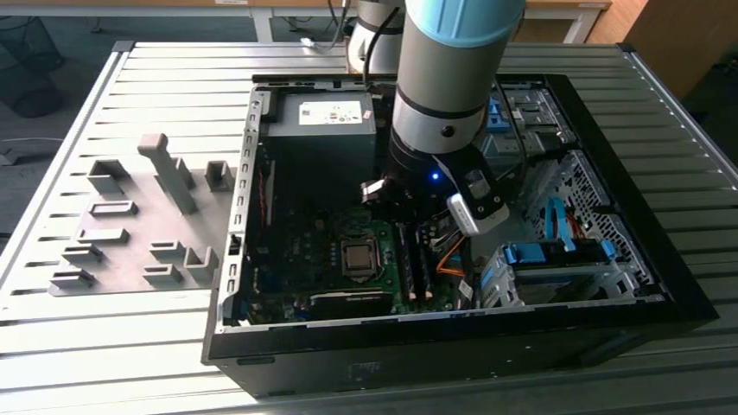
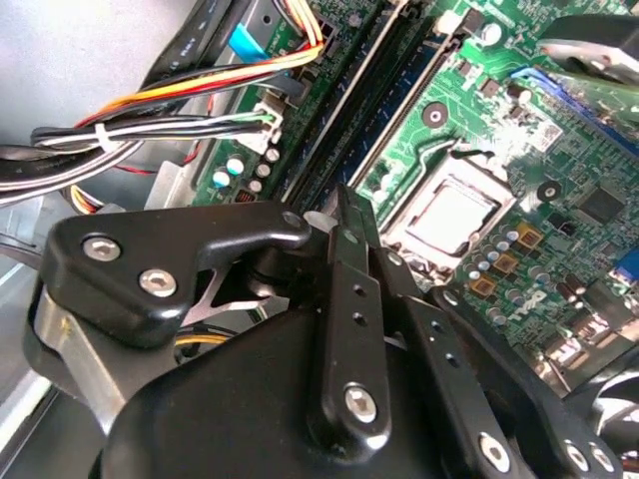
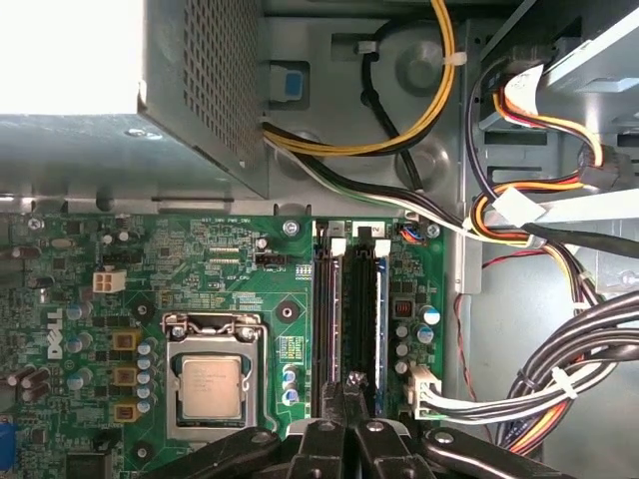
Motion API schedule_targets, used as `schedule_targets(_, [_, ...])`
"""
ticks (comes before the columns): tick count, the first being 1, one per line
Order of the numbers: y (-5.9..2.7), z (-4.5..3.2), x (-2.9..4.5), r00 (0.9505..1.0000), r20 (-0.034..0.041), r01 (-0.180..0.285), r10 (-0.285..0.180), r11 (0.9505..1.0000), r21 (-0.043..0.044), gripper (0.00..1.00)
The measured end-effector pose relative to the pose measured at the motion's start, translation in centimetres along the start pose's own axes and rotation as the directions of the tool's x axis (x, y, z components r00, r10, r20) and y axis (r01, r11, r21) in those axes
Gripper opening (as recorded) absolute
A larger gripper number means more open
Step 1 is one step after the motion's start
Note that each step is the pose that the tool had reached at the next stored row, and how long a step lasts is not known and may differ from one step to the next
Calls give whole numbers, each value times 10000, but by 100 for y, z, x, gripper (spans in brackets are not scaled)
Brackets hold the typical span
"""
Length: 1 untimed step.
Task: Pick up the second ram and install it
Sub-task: 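Press down the second ram until it locks into place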
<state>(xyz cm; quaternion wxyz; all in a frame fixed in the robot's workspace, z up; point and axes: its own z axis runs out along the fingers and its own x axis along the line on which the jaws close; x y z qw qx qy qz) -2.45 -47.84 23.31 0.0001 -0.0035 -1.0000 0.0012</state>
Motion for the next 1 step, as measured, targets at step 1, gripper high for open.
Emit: schedule_targets(1, [0, 0, 0, 10000, 0, 0, 0, 10000, 0, 11])
